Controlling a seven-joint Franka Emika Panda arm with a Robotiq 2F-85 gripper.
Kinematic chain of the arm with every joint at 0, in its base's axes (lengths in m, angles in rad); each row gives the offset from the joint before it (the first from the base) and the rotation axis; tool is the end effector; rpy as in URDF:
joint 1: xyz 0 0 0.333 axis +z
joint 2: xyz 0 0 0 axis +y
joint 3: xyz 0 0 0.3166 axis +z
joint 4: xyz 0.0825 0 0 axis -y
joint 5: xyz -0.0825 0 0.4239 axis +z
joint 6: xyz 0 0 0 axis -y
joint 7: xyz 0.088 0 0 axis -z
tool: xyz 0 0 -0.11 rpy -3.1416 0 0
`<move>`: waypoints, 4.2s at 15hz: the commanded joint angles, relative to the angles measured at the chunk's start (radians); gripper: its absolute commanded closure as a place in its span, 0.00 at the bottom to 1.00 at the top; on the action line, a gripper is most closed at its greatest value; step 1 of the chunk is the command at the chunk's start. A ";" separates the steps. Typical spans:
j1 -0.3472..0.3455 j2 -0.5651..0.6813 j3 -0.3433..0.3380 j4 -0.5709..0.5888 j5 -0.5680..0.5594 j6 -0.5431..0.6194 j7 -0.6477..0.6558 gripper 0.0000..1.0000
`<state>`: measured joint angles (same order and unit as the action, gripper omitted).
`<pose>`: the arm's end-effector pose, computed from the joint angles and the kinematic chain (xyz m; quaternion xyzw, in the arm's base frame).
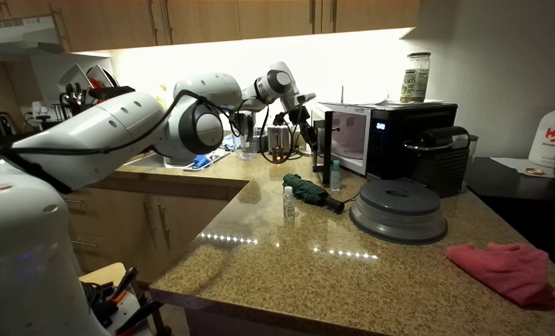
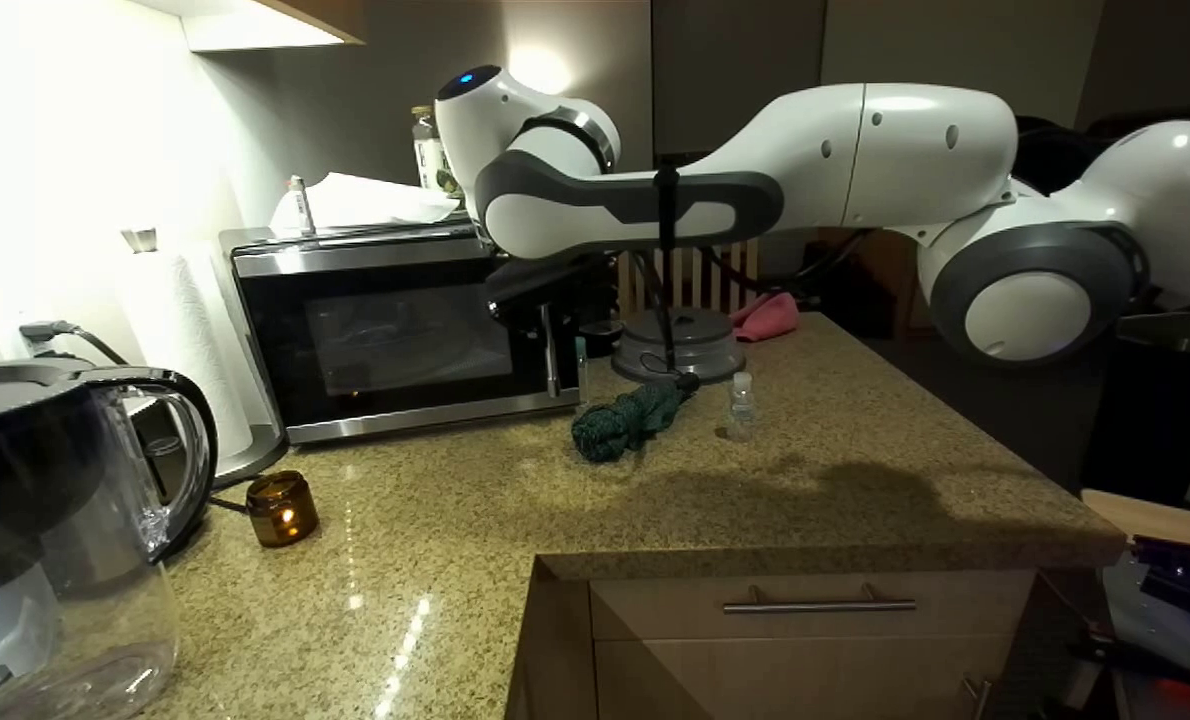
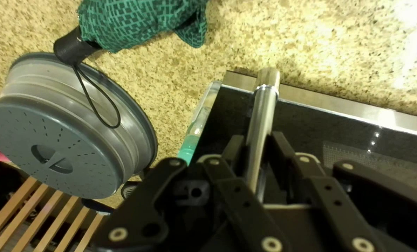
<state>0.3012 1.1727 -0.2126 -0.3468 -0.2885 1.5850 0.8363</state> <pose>0.8216 0.1623 0.3961 0.9242 -0.2950 0.1522 0.1887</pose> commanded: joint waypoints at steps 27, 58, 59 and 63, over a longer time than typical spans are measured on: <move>0.151 0.003 0.019 0.000 0.002 -0.174 0.105 0.31; 0.130 -0.051 0.055 0.005 0.021 -0.165 -0.060 0.00; 0.130 -0.061 0.057 0.005 0.020 -0.170 -0.086 0.00; 0.125 -0.092 0.067 0.005 0.029 -0.195 -0.164 0.00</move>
<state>0.4359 1.1141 -0.1614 -0.3415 -0.2860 1.4294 0.7468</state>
